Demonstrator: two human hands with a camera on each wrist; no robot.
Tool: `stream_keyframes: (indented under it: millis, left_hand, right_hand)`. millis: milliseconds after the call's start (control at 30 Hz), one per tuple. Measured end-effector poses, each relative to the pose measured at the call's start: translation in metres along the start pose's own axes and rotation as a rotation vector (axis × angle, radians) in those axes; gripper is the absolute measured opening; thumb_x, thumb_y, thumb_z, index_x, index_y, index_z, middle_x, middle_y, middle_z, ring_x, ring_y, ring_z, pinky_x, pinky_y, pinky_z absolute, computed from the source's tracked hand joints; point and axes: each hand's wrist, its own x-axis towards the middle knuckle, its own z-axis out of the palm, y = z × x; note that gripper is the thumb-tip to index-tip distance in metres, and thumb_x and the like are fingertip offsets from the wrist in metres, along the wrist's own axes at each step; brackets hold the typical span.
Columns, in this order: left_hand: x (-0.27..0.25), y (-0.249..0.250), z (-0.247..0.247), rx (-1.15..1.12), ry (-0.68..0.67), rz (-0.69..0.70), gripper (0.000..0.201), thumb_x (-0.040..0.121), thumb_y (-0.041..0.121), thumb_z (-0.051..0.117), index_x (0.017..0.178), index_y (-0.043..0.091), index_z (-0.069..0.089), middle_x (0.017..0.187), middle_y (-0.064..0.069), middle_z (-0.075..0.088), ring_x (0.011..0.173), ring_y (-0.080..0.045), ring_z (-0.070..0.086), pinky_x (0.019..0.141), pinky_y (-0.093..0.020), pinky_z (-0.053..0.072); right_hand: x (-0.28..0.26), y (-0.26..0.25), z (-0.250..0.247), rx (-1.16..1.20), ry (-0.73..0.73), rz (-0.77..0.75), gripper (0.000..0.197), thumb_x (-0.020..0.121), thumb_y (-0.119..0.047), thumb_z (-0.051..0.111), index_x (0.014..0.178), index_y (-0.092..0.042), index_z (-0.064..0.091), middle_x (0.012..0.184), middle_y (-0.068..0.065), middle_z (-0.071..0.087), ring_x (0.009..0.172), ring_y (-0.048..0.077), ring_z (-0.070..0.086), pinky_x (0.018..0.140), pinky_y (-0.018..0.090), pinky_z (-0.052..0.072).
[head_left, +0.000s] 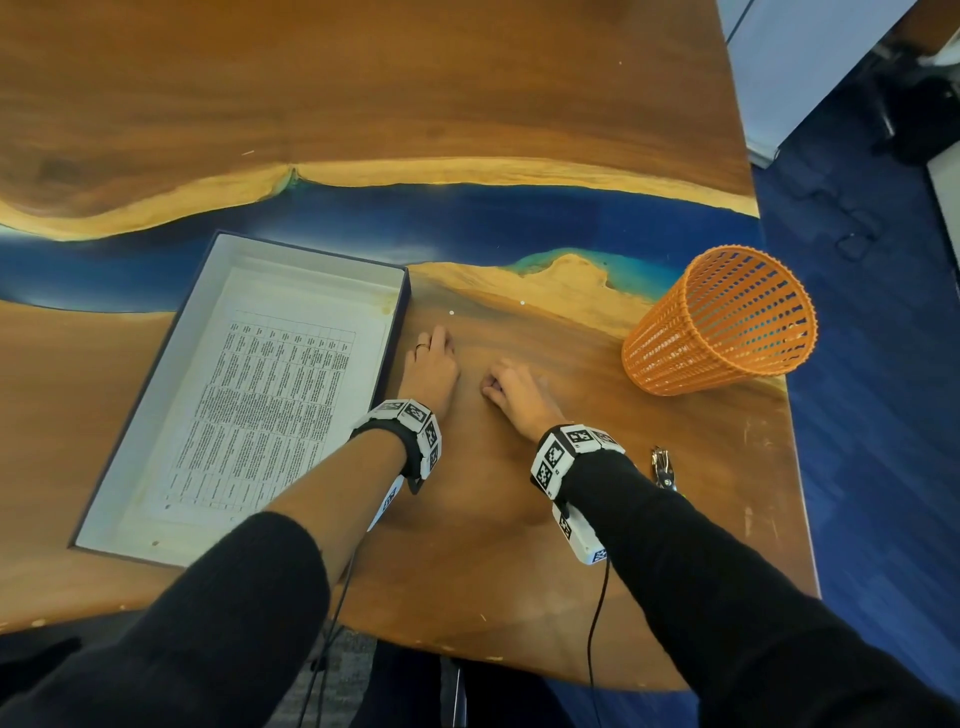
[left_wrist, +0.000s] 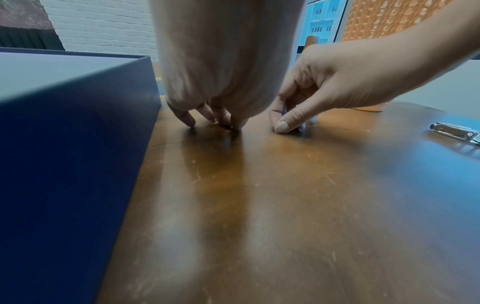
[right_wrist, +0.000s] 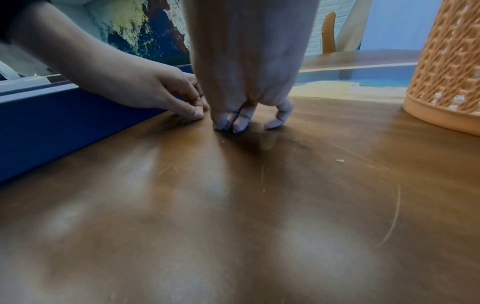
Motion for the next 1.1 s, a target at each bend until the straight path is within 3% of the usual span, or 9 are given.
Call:
stream_keyframes:
  millis: [200, 300, 367, 500, 600, 733, 833, 1000, 1100]
  left_hand:
    - [-0.001, -0.002, -0.002, 0.033, -0.013, 0.028, 0.033, 0.096, 0.004, 0.042, 0.128, -0.002, 0.043, 0.134, -0.014, 0.034, 0.121, -0.031, 0.039, 0.096, -0.036, 0.043]
    - [0.0, 0.0, -0.014, 0.017, -0.036, 0.034, 0.038, 0.096, 0.003, 0.042, 0.133, -0.006, 0.037, 0.134, -0.017, 0.032, 0.123, -0.033, 0.038, 0.097, -0.036, 0.045]
    - [0.006, 0.002, -0.026, 0.011, -0.043, 0.046, 0.039, 0.096, 0.004, 0.043, 0.134, -0.006, 0.037, 0.134, -0.018, 0.033, 0.122, -0.034, 0.038, 0.096, -0.035, 0.046]
    - [0.021, 0.021, -0.062, -0.115, 0.008, 0.153, 0.031, 0.092, 0.005, 0.05, 0.123, 0.001, 0.049, 0.122, -0.017, 0.046, 0.116, -0.031, 0.042, 0.096, -0.034, 0.041]
    - [0.031, 0.047, -0.103, -0.336, 0.107, 0.19, 0.023, 0.093, -0.001, 0.043, 0.114, -0.001, 0.051, 0.114, -0.019, 0.051, 0.104, -0.027, 0.047, 0.081, -0.022, 0.038]
    - [0.048, 0.096, -0.146, -0.523, 0.235, 0.301, 0.015, 0.097, 0.005, 0.041, 0.099, -0.002, 0.053, 0.096, -0.017, 0.051, 0.084, -0.02, 0.041, 0.077, -0.031, 0.039]
    - [0.05, 0.139, -0.162, -0.578, 0.2, 0.444, 0.013, 0.097, 0.009, 0.042, 0.092, 0.002, 0.052, 0.088, -0.009, 0.049, 0.079, -0.019, 0.042, 0.071, -0.026, 0.034]
    - [0.05, 0.193, -0.163, -0.57, 0.067, 0.617, 0.01, 0.093, 0.009, 0.05, 0.083, 0.008, 0.049, 0.087, -0.01, 0.056, 0.078, -0.025, 0.052, 0.074, -0.038, 0.044]
    - [0.051, 0.207, -0.158, -0.471, 0.046, 0.633, 0.008, 0.093, 0.01, 0.052, 0.086, 0.008, 0.055, 0.092, -0.009, 0.06, 0.086, -0.028, 0.056, 0.083, -0.044, 0.047]
  right_hand:
    - [-0.004, 0.002, 0.002, 0.065, 0.038, 0.025, 0.014, 0.095, -0.02, 0.046, 0.093, -0.01, 0.055, 0.102, 0.006, 0.054, 0.096, 0.023, 0.052, 0.09, 0.047, 0.033]
    - [-0.009, 0.001, -0.008, 0.115, 0.099, 0.005, 0.011, 0.094, -0.019, 0.046, 0.092, -0.01, 0.053, 0.101, 0.009, 0.053, 0.09, 0.026, 0.053, 0.085, 0.046, 0.041]
    - [-0.012, -0.001, -0.022, 0.163, 0.167, -0.028, 0.009, 0.093, -0.012, 0.047, 0.092, -0.004, 0.052, 0.099, 0.013, 0.051, 0.084, 0.026, 0.049, 0.079, 0.037, 0.041]
    - [-0.017, -0.005, -0.062, 0.219, 0.331, -0.056, 0.013, 0.091, 0.0, 0.042, 0.084, -0.01, 0.039, 0.086, 0.007, 0.041, 0.074, 0.017, 0.036, 0.066, 0.025, 0.026]
    - [-0.025, -0.004, -0.095, 0.214, 0.486, -0.097, 0.019, 0.089, 0.002, 0.043, 0.083, -0.014, 0.035, 0.082, 0.006, 0.038, 0.07, 0.016, 0.032, 0.061, 0.024, 0.023]
    - [-0.047, 0.006, -0.145, 0.16, 0.663, -0.098, 0.022, 0.089, 0.003, 0.044, 0.083, -0.015, 0.034, 0.081, 0.007, 0.038, 0.068, 0.019, 0.035, 0.06, 0.028, 0.027]
    - [-0.068, 0.035, -0.176, 0.142, 0.782, -0.044, 0.021, 0.087, 0.002, 0.046, 0.08, -0.015, 0.036, 0.078, 0.007, 0.043, 0.067, 0.02, 0.039, 0.06, 0.031, 0.031]
    - [-0.101, 0.091, -0.195, 0.152, 0.814, 0.173, 0.016, 0.083, -0.004, 0.056, 0.082, -0.019, 0.05, 0.074, -0.005, 0.057, 0.071, 0.017, 0.053, 0.072, 0.035, 0.039]
    - [-0.111, 0.109, -0.195, 0.09, 0.775, 0.278, 0.017, 0.084, -0.007, 0.058, 0.093, -0.021, 0.06, 0.084, -0.003, 0.069, 0.083, 0.018, 0.059, 0.077, 0.034, 0.025]
